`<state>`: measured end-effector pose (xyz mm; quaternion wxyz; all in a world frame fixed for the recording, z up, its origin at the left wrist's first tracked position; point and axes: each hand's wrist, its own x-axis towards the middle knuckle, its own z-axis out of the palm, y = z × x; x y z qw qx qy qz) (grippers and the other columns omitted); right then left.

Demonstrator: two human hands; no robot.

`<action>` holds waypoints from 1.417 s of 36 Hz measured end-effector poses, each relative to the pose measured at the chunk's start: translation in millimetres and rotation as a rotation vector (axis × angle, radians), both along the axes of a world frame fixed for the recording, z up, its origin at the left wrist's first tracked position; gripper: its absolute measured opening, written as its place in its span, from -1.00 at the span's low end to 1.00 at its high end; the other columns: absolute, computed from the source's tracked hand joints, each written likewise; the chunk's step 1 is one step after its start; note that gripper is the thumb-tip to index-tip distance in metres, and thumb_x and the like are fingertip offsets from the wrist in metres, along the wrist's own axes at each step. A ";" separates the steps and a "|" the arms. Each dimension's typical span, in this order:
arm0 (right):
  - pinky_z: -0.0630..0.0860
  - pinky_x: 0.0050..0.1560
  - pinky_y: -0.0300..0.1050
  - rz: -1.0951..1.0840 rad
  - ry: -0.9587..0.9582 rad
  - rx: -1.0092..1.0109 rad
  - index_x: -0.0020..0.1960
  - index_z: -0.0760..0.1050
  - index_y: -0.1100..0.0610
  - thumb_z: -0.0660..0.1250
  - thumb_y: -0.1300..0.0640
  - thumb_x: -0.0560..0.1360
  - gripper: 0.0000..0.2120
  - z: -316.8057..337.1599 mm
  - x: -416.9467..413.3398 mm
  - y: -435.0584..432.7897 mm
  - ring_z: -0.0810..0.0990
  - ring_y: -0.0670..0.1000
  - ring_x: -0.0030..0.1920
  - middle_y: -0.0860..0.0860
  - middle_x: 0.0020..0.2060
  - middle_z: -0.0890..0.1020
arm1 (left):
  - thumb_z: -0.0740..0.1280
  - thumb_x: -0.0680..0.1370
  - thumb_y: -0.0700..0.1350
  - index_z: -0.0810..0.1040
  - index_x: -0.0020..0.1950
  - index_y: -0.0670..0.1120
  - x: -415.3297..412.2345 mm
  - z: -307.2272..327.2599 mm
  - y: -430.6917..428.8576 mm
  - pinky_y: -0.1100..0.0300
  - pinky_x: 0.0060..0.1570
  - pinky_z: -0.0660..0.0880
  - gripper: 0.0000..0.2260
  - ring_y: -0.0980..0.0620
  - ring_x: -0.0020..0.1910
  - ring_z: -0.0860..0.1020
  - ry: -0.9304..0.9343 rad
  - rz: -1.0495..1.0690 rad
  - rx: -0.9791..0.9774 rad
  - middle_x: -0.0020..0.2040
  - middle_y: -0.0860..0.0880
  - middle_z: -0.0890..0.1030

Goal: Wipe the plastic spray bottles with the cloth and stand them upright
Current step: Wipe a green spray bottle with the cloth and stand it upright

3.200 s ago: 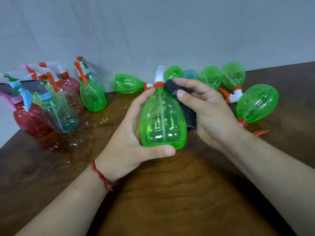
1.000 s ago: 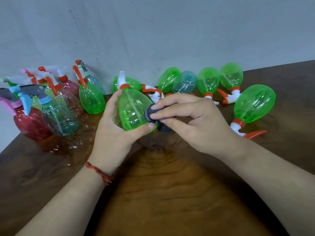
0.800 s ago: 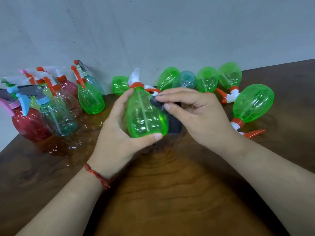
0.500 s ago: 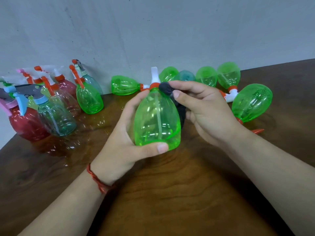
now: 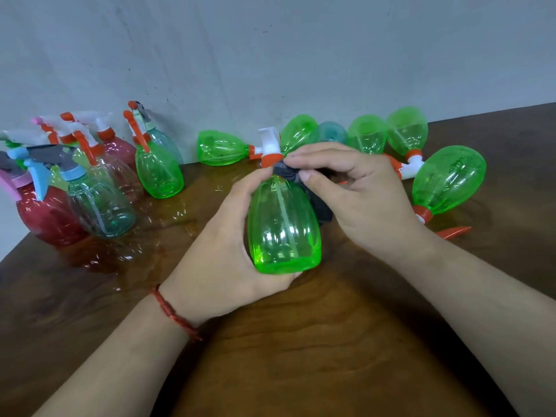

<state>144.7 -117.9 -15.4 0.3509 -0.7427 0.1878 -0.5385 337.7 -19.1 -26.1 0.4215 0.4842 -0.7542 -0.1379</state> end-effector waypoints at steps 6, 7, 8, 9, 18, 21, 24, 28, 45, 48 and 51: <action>0.59 0.31 -0.10 0.018 0.124 -0.092 0.14 0.75 0.19 0.40 0.43 0.60 -0.76 -2.9 -2.8 2.9 0.67 0.02 0.26 0.02 0.17 0.71 | 0.76 0.30 -0.08 0.27 0.64 -0.01 -1.1 -7.5 -1.6 0.21 0.46 0.44 0.03 0.10 0.48 0.51 0.120 0.123 0.019 0.49 0.10 0.50; 0.59 0.29 -0.12 0.023 0.147 -0.119 0.14 0.75 0.17 0.41 0.42 0.59 -0.75 -2.5 -2.5 4.0 0.68 0.01 0.24 0.02 0.17 0.71 | 0.76 0.29 -0.08 0.28 0.63 0.00 1.0 -8.4 -2.7 0.23 0.45 0.45 0.02 0.13 0.46 0.52 0.141 0.152 0.019 0.48 0.11 0.51; 0.59 0.27 -0.15 0.028 0.166 -0.146 0.14 0.75 0.17 0.41 0.42 0.59 -0.75 -2.0 -2.4 5.1 0.68 -0.01 0.22 0.02 0.17 0.71 | 0.76 0.28 -0.09 0.29 0.62 0.01 3.4 -8.7 -3.9 0.20 0.45 0.46 0.02 0.15 0.44 0.54 0.158 0.179 0.018 0.46 0.11 0.52; 0.59 0.26 -0.15 0.036 0.182 -0.172 0.14 0.76 0.17 0.41 0.42 0.59 -0.75 -1.6 -2.3 5.9 0.69 -0.02 0.21 0.02 0.17 0.71 | 0.76 0.28 -0.09 0.29 0.62 0.03 6.3 -9.2 -5.4 0.14 0.45 0.48 0.01 0.14 0.42 0.55 0.174 0.208 0.017 0.45 0.12 0.53; 0.61 0.19 0.11 0.041 0.278 -0.332 0.11 0.78 0.13 0.48 0.37 0.57 -0.78 -1.3 -2.5 10.7 0.70 0.02 0.17 -0.01 0.13 0.73 | 0.76 0.29 0.00 0.29 0.61 0.16 17.5 -5.9 -8.6 0.07 0.40 0.54 0.01 0.25 0.33 0.58 0.238 0.374 0.050 0.38 0.23 0.56; 0.62 0.16 0.08 0.049 0.282 -0.325 0.11 0.78 0.13 0.48 0.38 0.56 -0.77 0.7 -4.8 10.7 0.70 0.02 0.16 -0.01 0.13 0.73 | 0.76 0.28 0.00 0.29 0.62 0.14 15.8 -4.1 -8.3 0.23 0.38 0.49 0.02 0.30 0.34 0.56 0.220 0.391 0.038 0.40 0.22 0.54; 0.64 0.13 0.03 0.052 0.269 -0.327 0.11 0.78 0.14 0.47 0.40 0.56 -0.76 0.0 -4.1 11.9 0.70 0.00 0.15 0.00 0.13 0.73 | 0.76 0.28 -0.01 0.29 0.63 0.12 15.9 -0.3 -7.9 0.29 0.36 0.49 0.02 0.32 0.33 0.55 0.237 0.393 0.035 0.39 0.20 0.55; 0.61 0.24 -0.07 0.028 0.226 -0.287 0.15 0.76 0.15 0.45 0.37 0.59 -0.78 -2.6 -0.7 10.7 0.69 -0.02 0.19 0.00 0.16 0.72 | 0.78 0.28 -0.05 0.29 0.62 0.10 15.2 -3.6 -6.6 0.07 0.39 0.54 0.03 0.15 0.35 0.60 0.223 0.279 0.067 0.40 0.10 0.59; 0.57 0.28 -0.16 0.172 -0.105 0.232 0.19 0.70 0.21 0.39 0.42 0.61 -0.76 0.6 -3.3 -5.0 0.70 0.00 0.24 0.06 0.13 0.76 | 0.71 0.30 -0.09 0.29 0.64 -0.07 2.4 -11.2 -2.4 -0.14 0.48 0.48 0.00 -0.09 0.51 0.51 0.315 0.009 0.088 0.53 -0.01 0.50; 0.56 0.32 -0.13 0.127 -0.032 0.100 0.17 0.72 0.19 0.43 0.41 0.59 -0.77 -0.4 -2.8 -1.9 0.68 -0.02 0.25 0.01 0.11 0.75 | 0.72 0.28 -0.09 0.33 0.61 -0.07 6.1 -11.8 -6.2 0.06 0.35 0.57 -0.03 -0.01 0.42 0.59 0.410 0.087 0.064 0.46 0.00 0.57; 0.56 0.31 -0.12 0.115 0.035 0.002 0.14 0.73 0.15 0.45 0.41 0.57 -0.76 -3.2 0.6 3.9 0.68 -0.01 0.22 0.00 0.11 0.73 | 0.77 0.27 -0.16 0.35 0.59 -0.09 9.5 -6.8 -9.1 0.32 0.21 0.55 -0.02 0.18 0.30 0.64 0.446 0.196 0.015 0.37 0.05 0.63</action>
